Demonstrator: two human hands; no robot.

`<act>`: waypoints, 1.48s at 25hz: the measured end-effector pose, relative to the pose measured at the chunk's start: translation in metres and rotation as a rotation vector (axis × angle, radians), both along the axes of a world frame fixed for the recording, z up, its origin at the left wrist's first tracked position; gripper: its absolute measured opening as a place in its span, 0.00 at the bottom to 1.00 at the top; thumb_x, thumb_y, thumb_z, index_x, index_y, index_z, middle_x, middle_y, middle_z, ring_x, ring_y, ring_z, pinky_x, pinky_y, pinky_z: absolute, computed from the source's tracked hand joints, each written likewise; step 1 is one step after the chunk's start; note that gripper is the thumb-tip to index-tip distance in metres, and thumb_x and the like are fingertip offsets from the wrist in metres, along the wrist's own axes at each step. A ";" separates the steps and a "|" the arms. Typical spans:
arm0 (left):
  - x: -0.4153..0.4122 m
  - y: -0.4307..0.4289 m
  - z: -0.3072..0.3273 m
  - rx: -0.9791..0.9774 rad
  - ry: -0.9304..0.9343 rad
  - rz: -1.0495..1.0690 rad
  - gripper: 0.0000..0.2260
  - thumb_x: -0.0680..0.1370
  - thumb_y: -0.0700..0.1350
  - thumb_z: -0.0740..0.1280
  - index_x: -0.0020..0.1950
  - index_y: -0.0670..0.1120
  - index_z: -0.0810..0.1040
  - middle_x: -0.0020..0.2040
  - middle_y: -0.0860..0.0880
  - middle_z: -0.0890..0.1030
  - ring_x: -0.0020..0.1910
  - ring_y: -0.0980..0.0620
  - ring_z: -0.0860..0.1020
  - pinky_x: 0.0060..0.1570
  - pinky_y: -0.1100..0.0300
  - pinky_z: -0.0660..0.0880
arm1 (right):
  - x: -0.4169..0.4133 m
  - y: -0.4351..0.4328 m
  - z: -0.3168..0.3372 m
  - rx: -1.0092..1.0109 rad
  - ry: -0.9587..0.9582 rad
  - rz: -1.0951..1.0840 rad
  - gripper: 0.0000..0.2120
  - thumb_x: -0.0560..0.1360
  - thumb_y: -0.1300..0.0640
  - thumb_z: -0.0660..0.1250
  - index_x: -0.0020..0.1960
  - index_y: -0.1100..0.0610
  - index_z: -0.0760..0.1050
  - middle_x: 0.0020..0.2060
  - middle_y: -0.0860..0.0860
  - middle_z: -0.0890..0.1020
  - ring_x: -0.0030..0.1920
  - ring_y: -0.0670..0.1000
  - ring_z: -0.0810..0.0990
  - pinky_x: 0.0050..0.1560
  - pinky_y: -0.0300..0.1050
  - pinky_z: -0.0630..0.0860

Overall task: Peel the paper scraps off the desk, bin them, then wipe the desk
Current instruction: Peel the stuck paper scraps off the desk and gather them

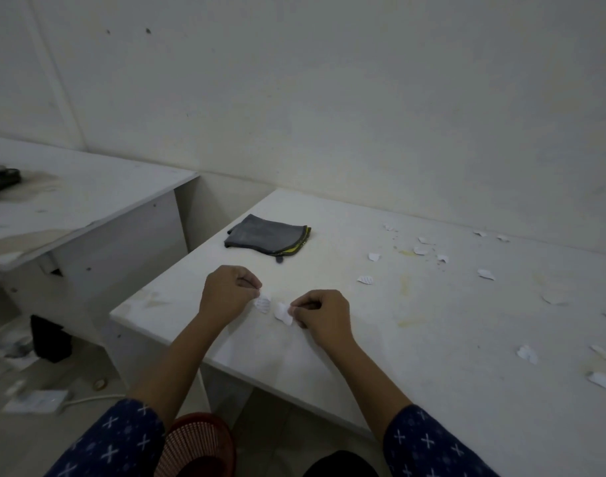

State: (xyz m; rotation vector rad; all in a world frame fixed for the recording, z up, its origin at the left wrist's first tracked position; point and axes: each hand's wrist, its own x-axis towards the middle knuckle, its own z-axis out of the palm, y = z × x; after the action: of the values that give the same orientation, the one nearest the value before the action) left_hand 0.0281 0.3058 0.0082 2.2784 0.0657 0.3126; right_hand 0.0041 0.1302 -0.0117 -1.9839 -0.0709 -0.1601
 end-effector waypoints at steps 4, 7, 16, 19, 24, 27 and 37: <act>0.003 -0.019 -0.006 0.073 -0.085 -0.022 0.06 0.73 0.41 0.69 0.49 0.45 0.82 0.53 0.46 0.82 0.52 0.49 0.77 0.54 0.62 0.68 | 0.005 -0.014 0.001 -0.056 -0.097 -0.039 0.05 0.72 0.61 0.69 0.44 0.59 0.84 0.36 0.51 0.84 0.32 0.40 0.76 0.39 0.28 0.71; 0.013 -0.050 -0.005 0.109 -0.100 -0.105 0.09 0.75 0.44 0.67 0.55 0.47 0.80 0.58 0.48 0.80 0.60 0.49 0.75 0.59 0.61 0.65 | 0.018 -0.044 0.006 -0.080 -0.158 -0.120 0.05 0.71 0.63 0.69 0.44 0.58 0.83 0.36 0.49 0.82 0.34 0.39 0.76 0.38 0.22 0.69; 0.061 -0.153 -0.011 0.511 0.077 -0.426 0.24 0.80 0.55 0.56 0.75 0.52 0.58 0.77 0.48 0.56 0.76 0.46 0.51 0.71 0.49 0.55 | 0.100 -0.142 0.012 -0.398 -0.117 -0.219 0.13 0.76 0.67 0.60 0.58 0.62 0.77 0.54 0.57 0.81 0.52 0.50 0.78 0.51 0.33 0.68; 0.071 -0.164 -0.013 0.544 0.001 -0.422 0.20 0.79 0.53 0.57 0.70 0.52 0.67 0.72 0.48 0.67 0.72 0.46 0.62 0.67 0.52 0.60 | 0.132 -0.149 0.013 -0.539 -0.110 -0.117 0.16 0.78 0.67 0.58 0.64 0.59 0.74 0.61 0.56 0.77 0.63 0.54 0.74 0.63 0.43 0.68; 0.079 -0.168 -0.016 0.407 -0.064 -0.420 0.11 0.75 0.50 0.65 0.56 0.50 0.78 0.55 0.49 0.77 0.55 0.50 0.71 0.52 0.59 0.67 | 0.162 -0.154 0.016 -0.825 -0.041 0.204 0.23 0.78 0.70 0.53 0.68 0.54 0.70 0.67 0.53 0.73 0.68 0.53 0.66 0.67 0.43 0.62; 0.082 -0.171 -0.013 0.297 -0.024 -0.419 0.05 0.72 0.42 0.67 0.47 0.47 0.79 0.48 0.48 0.79 0.49 0.51 0.72 0.46 0.62 0.69 | 0.170 -0.158 0.017 -0.842 -0.062 0.225 0.15 0.77 0.68 0.58 0.57 0.58 0.78 0.57 0.56 0.79 0.55 0.52 0.74 0.54 0.39 0.68; 0.061 -0.153 0.002 -0.034 -0.006 -0.329 0.04 0.65 0.33 0.72 0.35 0.42 0.82 0.30 0.56 0.77 0.30 0.62 0.76 0.31 0.75 0.69 | 0.126 -0.155 0.023 -0.017 -0.011 -0.104 0.05 0.70 0.60 0.72 0.37 0.59 0.80 0.28 0.54 0.77 0.30 0.48 0.75 0.32 0.35 0.73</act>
State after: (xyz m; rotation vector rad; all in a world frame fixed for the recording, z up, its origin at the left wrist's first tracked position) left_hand 0.0891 0.1529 0.0103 2.2095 -0.3016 0.1441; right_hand 0.1302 -0.0253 0.0116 -2.0044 0.0238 -0.2379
